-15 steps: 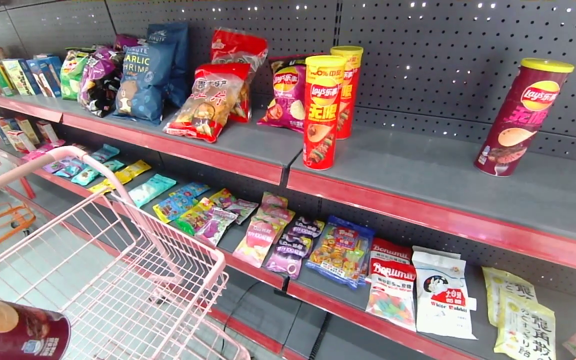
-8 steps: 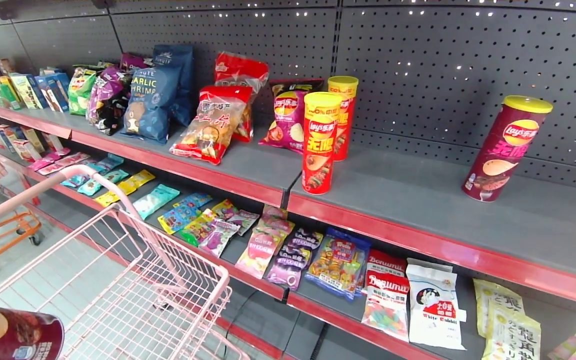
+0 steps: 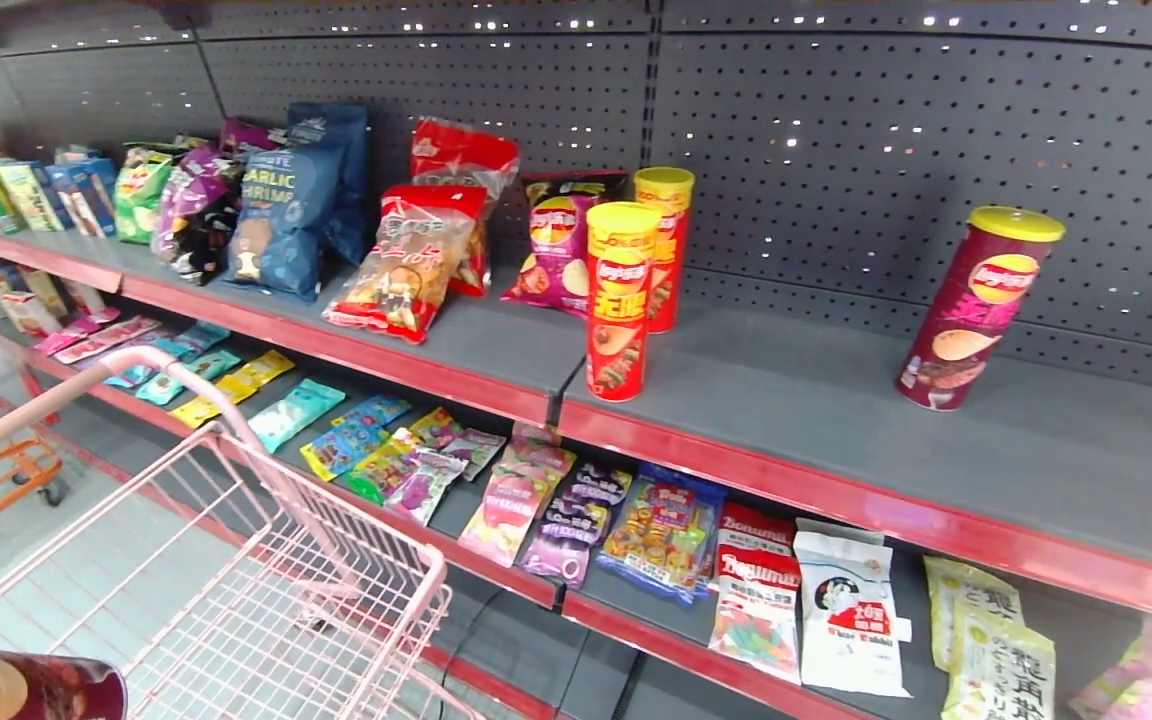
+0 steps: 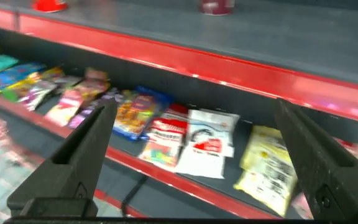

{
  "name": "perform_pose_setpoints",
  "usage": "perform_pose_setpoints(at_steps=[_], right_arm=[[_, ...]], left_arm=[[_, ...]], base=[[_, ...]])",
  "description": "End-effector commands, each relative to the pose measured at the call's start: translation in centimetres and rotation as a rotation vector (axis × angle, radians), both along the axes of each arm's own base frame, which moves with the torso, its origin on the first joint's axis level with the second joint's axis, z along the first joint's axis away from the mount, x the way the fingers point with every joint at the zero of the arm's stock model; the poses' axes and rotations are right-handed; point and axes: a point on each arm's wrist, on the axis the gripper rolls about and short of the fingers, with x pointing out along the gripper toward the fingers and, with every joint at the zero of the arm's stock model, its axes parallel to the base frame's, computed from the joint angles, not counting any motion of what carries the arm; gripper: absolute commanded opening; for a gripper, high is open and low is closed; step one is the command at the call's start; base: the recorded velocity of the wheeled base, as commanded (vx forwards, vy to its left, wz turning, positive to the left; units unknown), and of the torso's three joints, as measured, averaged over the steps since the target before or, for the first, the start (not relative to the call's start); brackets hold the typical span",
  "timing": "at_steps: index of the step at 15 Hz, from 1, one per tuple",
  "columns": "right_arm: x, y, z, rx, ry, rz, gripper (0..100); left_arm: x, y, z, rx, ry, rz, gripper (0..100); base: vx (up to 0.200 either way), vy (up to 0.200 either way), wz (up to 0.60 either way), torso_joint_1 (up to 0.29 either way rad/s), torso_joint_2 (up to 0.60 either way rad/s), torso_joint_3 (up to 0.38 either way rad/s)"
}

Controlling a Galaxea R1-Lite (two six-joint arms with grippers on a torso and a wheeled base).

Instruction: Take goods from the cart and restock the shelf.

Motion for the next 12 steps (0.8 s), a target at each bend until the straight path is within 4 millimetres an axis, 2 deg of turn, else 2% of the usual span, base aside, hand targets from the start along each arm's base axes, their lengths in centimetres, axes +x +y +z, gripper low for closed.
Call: perform_pose_setpoints(at_steps=[1, 7, 9, 12], right_arm=[[0.01, 0.00, 0.01, -0.002, 0.001, 0.000, 100], [0.01, 0.00, 0.01, 0.000, 0.001, 0.000, 100], [0.01, 0.00, 0.01, -0.002, 0.001, 0.002, 100], [0.01, 0.00, 0.01, -0.003, 0.001, 0.002, 100]], left_arm=[[-0.13, 0.01, -0.04, 0.001, -0.004, 0.005, 0], [0.16, 0.00, -0.11, 0.099, -0.001, 0.012, 0], [0.15, 0.06, -0.07, 0.163, -0.009, 0.029, 0], [0.20, 0.05, 0.04, 0.170, -0.009, 0.032, 0]], base=[[0.000, 0.000, -0.60, -0.002, -0.02, 0.002], [0.000, 0.000, -0.60, 0.007, 0.00, 0.001], [0.000, 0.000, 0.00, 0.000, 0.00, 0.000], [0.000, 0.000, 0.00, 0.000, 0.00, 0.000]])
